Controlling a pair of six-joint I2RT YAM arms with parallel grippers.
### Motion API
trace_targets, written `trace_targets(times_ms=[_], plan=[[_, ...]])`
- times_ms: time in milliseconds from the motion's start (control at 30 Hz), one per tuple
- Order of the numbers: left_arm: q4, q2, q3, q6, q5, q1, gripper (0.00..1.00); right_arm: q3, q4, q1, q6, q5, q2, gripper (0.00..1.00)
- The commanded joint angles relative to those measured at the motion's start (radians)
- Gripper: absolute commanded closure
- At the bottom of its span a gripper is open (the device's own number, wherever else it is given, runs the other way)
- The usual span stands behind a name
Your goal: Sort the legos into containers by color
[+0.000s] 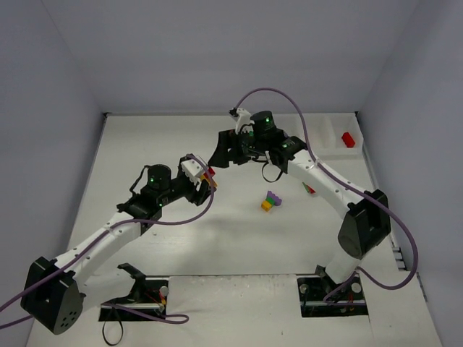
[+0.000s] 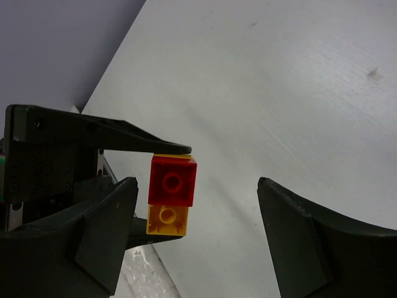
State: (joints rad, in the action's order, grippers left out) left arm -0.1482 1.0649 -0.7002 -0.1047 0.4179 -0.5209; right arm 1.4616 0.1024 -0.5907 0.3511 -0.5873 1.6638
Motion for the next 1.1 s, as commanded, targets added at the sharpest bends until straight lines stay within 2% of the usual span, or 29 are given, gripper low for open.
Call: trace_targets(times_ms=[0, 767, 867, 1000, 1067], plan=[[-0.088, -0.003, -0.071, -0.018, 0.024, 0.002, 1.0, -0.007, -0.131, -0.02, 0.064, -0.071, -0.025, 0.26], [-0.097, 0.006, -0.073, -0.01, 0.007, 0.002, 1.0, -0.075, -0.162, -0.092, 0.086, -0.08, 0.004, 0.48], [-0.099, 0.009, -0.076, -0.01, 0.007, 0.001, 1.0, -0.092, -0.162, -0.092, 0.081, -0.071, 0.001, 0.56], [-0.097, 0.013, -0.076, -0.012, 0.007, 0.002, 1.0, -0.095, -0.158, -0.092, 0.062, -0.029, -0.012, 0.86], [-0.085, 0.021, -0.079, -0.01, 0.009, 0.002, 1.0, -0.087, -0.153, -0.087, 0.042, 0.001, -0.019, 0.97]])
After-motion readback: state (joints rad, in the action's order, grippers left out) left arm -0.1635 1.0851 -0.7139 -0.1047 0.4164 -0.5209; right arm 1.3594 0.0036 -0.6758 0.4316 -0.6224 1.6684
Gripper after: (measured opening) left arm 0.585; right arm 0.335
